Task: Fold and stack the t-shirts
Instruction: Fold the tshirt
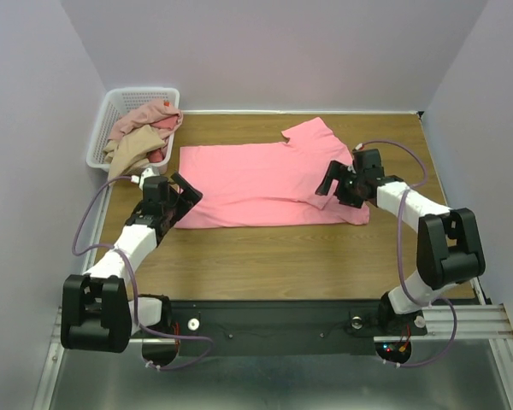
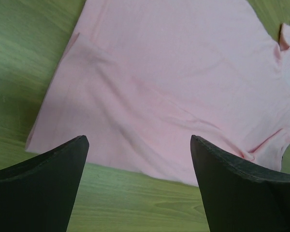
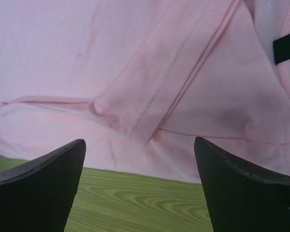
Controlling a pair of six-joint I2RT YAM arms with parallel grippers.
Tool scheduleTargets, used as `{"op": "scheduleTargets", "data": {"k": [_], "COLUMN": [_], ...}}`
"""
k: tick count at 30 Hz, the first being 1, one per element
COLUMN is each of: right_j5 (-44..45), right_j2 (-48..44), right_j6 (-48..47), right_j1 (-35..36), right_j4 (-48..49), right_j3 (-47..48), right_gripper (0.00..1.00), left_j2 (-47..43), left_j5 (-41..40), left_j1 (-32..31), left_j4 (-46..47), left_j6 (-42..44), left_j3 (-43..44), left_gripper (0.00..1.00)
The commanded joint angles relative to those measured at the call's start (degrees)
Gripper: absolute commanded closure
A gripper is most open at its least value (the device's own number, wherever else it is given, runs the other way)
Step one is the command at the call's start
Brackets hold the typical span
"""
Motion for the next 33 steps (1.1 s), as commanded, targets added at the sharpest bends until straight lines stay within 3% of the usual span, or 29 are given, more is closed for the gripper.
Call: {"op": "scheduleTargets", "data": {"k": [1,22,33], "right_j5": [-4.2,-5.5,-2.2], "right_j2": [2.0,11.3,19.9], "right_j6": [1.5,3.5,6.1], "right_j1": [0.3,1.7,4.7], "right_j4": [5.6,11.4,13.9], "right_j3": [1.2,5.4,18.8], "right_gripper": [0.00,0.00,0.00], "left_j2": [0.3,-0.1,-0.7], "left_j5": [4.1,2.6,2.4], "left_j1": [-0.4,-0.5,-0.5], "left_j4": [5.6,7.2,7.1], "left_j6": [-0.9,-2.8,-2.6], "left_j3": [-2.0,-6.0,-5.0], "left_gripper": [0.01,0.01,0.01]}}
